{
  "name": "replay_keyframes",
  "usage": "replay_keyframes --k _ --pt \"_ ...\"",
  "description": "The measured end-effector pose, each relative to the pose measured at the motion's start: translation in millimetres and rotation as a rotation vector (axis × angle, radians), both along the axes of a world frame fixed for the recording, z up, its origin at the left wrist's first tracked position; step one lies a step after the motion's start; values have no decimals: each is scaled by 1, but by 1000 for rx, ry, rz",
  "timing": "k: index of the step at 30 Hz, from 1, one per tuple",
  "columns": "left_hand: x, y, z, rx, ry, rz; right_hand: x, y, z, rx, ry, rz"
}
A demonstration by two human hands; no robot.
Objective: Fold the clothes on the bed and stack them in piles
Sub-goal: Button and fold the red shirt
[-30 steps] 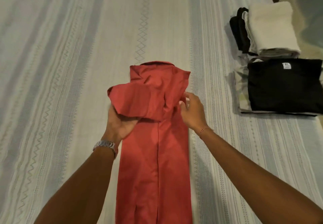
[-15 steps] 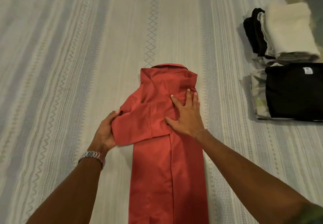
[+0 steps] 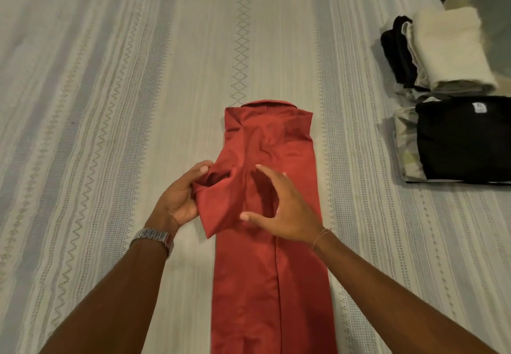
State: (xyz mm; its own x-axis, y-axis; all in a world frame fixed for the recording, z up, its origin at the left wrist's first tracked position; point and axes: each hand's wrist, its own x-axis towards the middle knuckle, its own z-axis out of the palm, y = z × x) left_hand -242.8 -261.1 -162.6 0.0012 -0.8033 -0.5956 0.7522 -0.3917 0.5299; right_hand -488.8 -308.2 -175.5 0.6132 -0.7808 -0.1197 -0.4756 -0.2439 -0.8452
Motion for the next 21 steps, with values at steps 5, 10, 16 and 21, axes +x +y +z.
replay_keyframes --k 5,10,16,21 --pt "-7 -17 14 -14 -53 -167 0 -3 -1 -87 131 -13" --pt "-17 -22 30 -53 -116 -248 -1 -15 17 -50 -45 -22" --pt "-28 -25 47 -94 -137 -235 -10 -5 40 -107 -56 -72" --pt "-50 -25 63 -178 -141 -297 -30 45 68 212 -275 -181"
